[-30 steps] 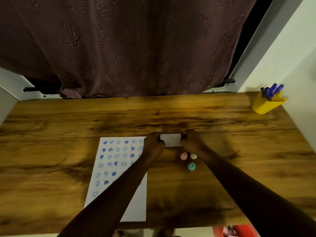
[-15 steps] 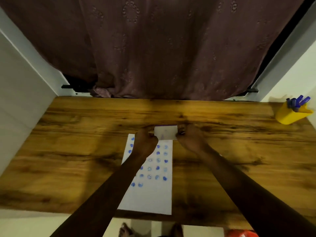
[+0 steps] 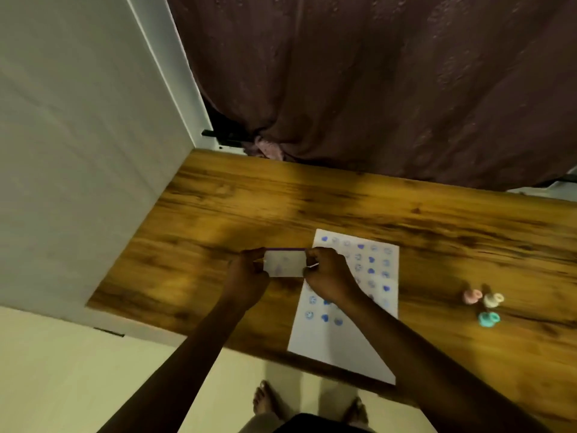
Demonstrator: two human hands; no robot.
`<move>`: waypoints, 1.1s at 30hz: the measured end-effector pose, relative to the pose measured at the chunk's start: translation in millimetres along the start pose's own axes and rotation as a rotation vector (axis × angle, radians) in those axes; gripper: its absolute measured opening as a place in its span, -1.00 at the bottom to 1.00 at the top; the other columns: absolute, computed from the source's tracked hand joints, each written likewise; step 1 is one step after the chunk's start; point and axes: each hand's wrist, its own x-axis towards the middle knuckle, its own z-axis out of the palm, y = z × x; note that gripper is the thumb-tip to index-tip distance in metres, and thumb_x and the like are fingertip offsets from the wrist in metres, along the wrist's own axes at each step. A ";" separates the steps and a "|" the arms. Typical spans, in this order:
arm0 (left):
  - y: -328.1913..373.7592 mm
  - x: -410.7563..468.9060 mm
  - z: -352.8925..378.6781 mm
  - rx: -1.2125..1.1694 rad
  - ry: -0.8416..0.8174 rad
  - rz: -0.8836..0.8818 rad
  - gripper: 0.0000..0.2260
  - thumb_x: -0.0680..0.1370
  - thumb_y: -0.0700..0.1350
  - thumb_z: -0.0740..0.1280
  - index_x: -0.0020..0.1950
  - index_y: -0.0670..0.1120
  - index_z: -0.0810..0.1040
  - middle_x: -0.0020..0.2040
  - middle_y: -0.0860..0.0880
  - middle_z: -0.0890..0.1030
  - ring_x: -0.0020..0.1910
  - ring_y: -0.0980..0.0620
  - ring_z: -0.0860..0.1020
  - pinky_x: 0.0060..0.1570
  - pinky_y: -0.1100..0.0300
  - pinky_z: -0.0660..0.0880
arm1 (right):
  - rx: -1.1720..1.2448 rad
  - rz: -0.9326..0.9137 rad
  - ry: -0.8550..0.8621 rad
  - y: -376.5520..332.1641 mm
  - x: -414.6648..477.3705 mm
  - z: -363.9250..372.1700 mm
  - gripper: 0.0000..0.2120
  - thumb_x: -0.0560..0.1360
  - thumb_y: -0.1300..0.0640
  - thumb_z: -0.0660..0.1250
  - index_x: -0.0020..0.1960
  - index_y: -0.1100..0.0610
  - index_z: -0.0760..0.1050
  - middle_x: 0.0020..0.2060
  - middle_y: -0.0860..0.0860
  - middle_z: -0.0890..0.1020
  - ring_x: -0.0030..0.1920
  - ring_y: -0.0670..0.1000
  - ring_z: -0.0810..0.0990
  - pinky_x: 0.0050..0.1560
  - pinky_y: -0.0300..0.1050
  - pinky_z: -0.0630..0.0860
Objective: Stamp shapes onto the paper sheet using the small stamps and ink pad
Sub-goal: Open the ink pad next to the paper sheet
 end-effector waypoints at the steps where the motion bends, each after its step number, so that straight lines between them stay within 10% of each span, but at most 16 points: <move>1: -10.4 -0.5 -4.9 0.019 -0.001 -0.016 -0.61 0.48 -0.49 0.37 0.26 -0.22 0.63 0.09 -0.07 0.66 -0.08 0.09 0.64 -0.29 0.49 0.56 | -0.001 0.002 -0.009 -2.0 -0.9 10.3 -0.65 0.54 0.23 0.40 0.32 0.13 0.55 0.22 0.11 0.66 0.22 0.13 0.64 0.05 -0.26 0.47; 7: -49.0 -3.3 -20.2 0.141 -0.035 -0.047 -0.60 0.48 -0.37 0.40 0.30 -0.16 0.62 0.16 -0.15 0.72 -0.06 0.04 0.67 -0.19 0.49 0.51 | 0.039 0.015 0.003 -9.9 -5.9 54.9 -0.63 0.54 0.23 0.43 0.33 0.14 0.50 0.31 0.13 0.60 0.33 0.18 0.57 0.26 -0.16 0.49; 14: -66.9 -7.1 -26.1 0.153 -0.096 0.038 -0.64 0.51 -0.26 0.49 0.31 -0.20 0.60 0.23 -0.21 0.68 0.19 -0.20 0.66 0.15 0.03 0.60 | 0.042 0.063 -0.007 -10.5 -8.0 76.2 -0.66 0.52 0.27 0.43 0.28 0.14 0.53 0.24 0.13 0.64 0.27 0.17 0.61 0.25 -0.04 0.59; 21: -75.4 -0.2 -30.6 0.277 -0.171 0.056 -0.57 0.51 -0.27 0.47 0.37 -0.15 0.54 0.28 -0.14 0.64 0.24 -0.13 0.62 0.00 0.42 0.46 | 0.048 0.079 -0.014 -10.6 -6.3 79.2 -0.62 0.50 0.29 0.44 0.30 0.17 0.52 0.24 0.14 0.63 0.28 0.17 0.60 0.27 -0.02 0.58; 33: -70.4 28.1 -53.6 0.629 -0.387 0.229 -0.58 0.50 -0.02 0.51 0.31 -0.12 0.56 0.26 -0.13 0.55 0.20 -0.13 0.58 0.10 0.15 0.50 | 0.042 0.063 -0.055 -5.7 -4.3 77.9 -0.50 0.47 0.26 0.51 0.37 0.15 0.48 0.30 0.13 0.60 0.33 0.15 0.56 0.34 0.00 0.53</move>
